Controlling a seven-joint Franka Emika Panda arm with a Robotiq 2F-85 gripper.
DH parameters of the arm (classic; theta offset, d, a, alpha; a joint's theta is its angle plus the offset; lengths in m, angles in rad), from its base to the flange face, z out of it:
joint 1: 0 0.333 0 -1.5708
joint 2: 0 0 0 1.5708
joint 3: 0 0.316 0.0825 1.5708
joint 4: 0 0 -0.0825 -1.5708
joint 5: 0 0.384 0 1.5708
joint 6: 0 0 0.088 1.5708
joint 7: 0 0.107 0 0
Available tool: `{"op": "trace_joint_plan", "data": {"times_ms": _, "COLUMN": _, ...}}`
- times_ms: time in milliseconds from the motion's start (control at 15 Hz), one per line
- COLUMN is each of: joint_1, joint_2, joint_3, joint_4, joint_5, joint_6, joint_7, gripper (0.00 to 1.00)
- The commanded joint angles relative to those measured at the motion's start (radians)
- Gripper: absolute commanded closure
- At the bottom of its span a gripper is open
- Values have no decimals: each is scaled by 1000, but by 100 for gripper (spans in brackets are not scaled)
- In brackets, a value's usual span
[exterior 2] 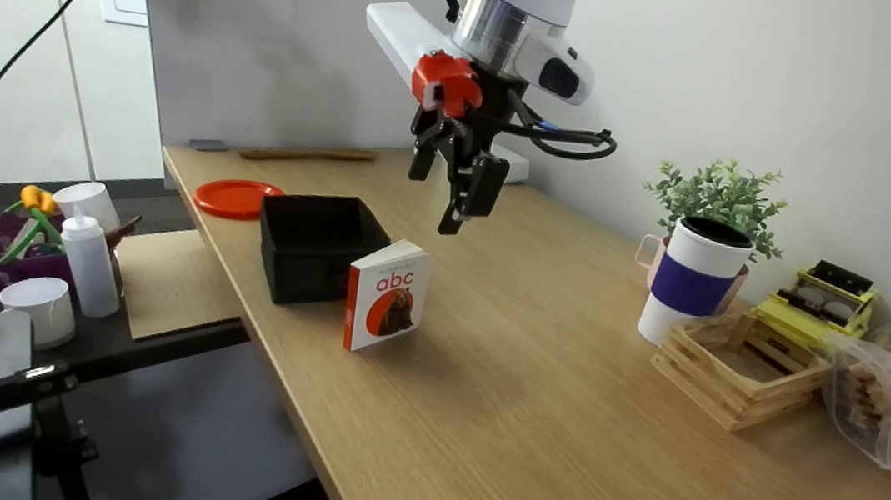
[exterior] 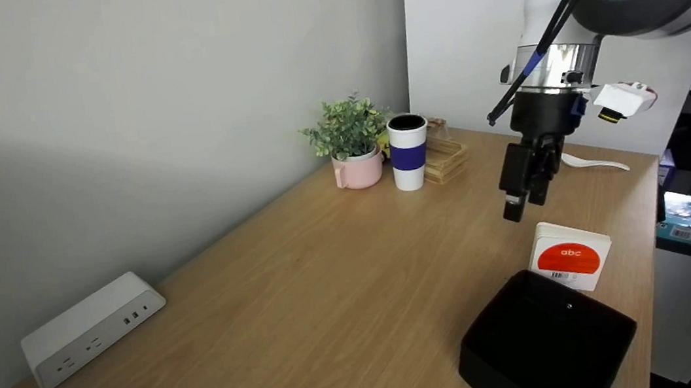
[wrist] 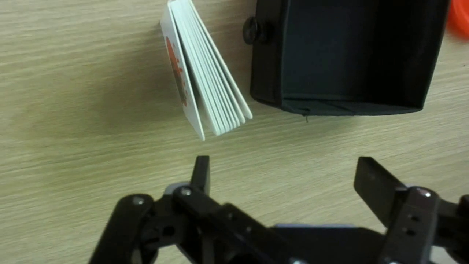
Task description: Put the book in the box
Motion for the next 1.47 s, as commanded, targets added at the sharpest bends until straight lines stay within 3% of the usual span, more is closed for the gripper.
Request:
{"op": "trace_joint_plan", "data": {"times_ms": 0, "joint_1": -13, "joint_2": 0, "joint_3": 12, "joint_4": 2, "joint_5": -4, "joint_6": -1, "joint_7": 3, "gripper": 0}}
{"op": "trace_joint_plan", "data": {"times_ms": 200, "joint_1": -11, "joint_2": 6, "joint_3": 6, "joint_4": 11, "joint_5": -30, "joint_6": -20, "joint_7": 24, "gripper": 0}}
{"op": "trace_joint_plan", "data": {"times_ms": 800, "joint_1": 10, "joint_2": 23, "joint_3": -13, "joint_4": 0, "joint_5": -222, "joint_6": -225, "joint_7": 274, "gripper": 0}}
{"op": "trace_joint_plan", "data": {"times_ms": 1067, "joint_1": 23, "joint_2": 43, "joint_3": -11, "joint_4": 14, "joint_5": -342, "joint_6": -304, "joint_7": 268, "gripper": 0}}
{"op": "trace_joint_plan", "data": {"times_ms": 1400, "joint_1": 30, "joint_2": 66, "joint_3": 3, "joint_4": 32, "joint_5": -463, "joint_6": -357, "joint_7": 137, "gripper": 0}}
